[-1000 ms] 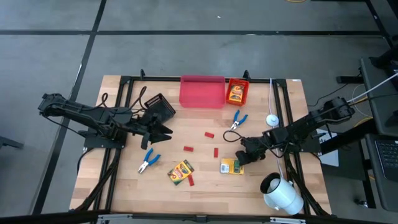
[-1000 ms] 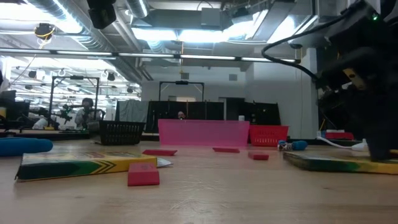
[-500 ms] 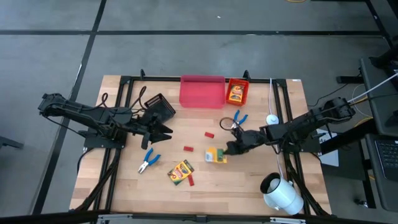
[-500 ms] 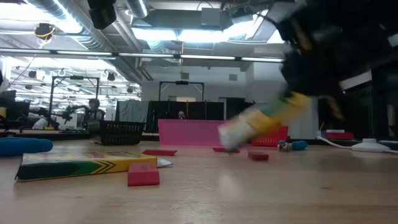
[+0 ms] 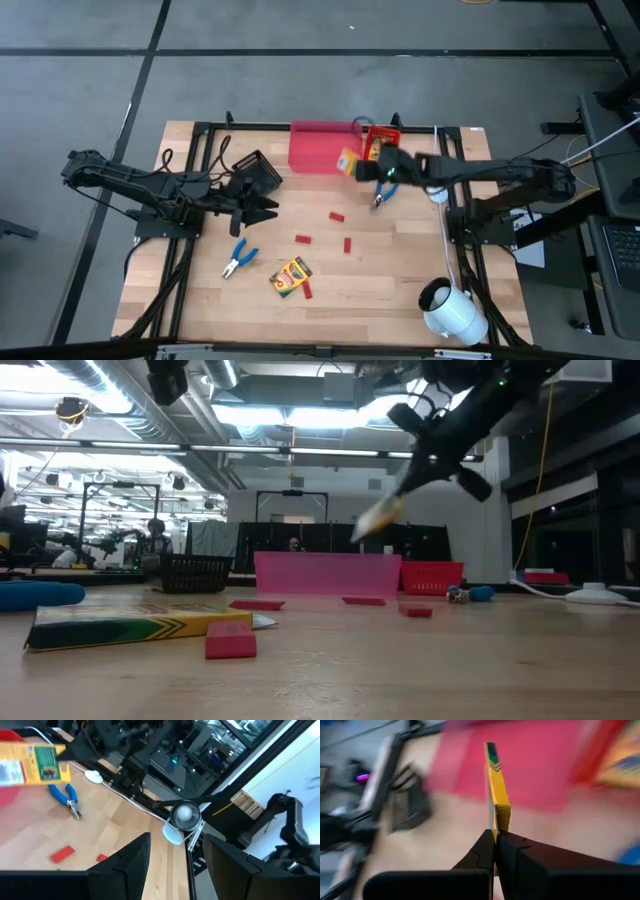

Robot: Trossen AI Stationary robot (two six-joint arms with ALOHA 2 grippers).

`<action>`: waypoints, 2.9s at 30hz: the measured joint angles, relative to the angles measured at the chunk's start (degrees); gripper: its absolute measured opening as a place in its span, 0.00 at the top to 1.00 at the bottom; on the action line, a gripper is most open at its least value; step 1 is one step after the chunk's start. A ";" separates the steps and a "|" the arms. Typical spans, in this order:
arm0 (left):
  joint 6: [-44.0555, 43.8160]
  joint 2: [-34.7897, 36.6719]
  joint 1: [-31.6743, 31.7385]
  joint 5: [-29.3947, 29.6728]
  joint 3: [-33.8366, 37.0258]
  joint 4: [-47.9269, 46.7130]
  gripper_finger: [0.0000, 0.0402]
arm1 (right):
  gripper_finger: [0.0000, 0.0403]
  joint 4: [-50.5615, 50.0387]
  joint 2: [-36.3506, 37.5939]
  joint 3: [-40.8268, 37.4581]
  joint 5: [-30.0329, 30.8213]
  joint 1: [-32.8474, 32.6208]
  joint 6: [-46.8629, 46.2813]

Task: Pick & Place School Supplies
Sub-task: Put the yellow crayon box into the red bin

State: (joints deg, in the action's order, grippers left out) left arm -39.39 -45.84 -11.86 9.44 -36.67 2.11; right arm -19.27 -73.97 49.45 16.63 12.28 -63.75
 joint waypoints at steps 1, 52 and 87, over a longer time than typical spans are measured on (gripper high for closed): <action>0.16 0.00 -0.03 0.33 0.00 0.02 0.55 | 1.00 -2.72 0.89 0.49 0.33 1.59 0.73; 0.52 -0.07 -7.63 15.45 0.00 3.47 0.55 | 1.00 -13.98 -7.22 1.56 23.00 14.66 39.17; 1.16 -0.07 -7.93 15.54 0.02 4.63 0.55 | 0.64 -11.77 -5.70 9.52 30.30 9.94 32.33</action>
State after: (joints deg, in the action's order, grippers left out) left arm -38.24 -45.91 -19.79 24.98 -36.64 6.74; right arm -31.04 -79.67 58.97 46.94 22.22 -31.42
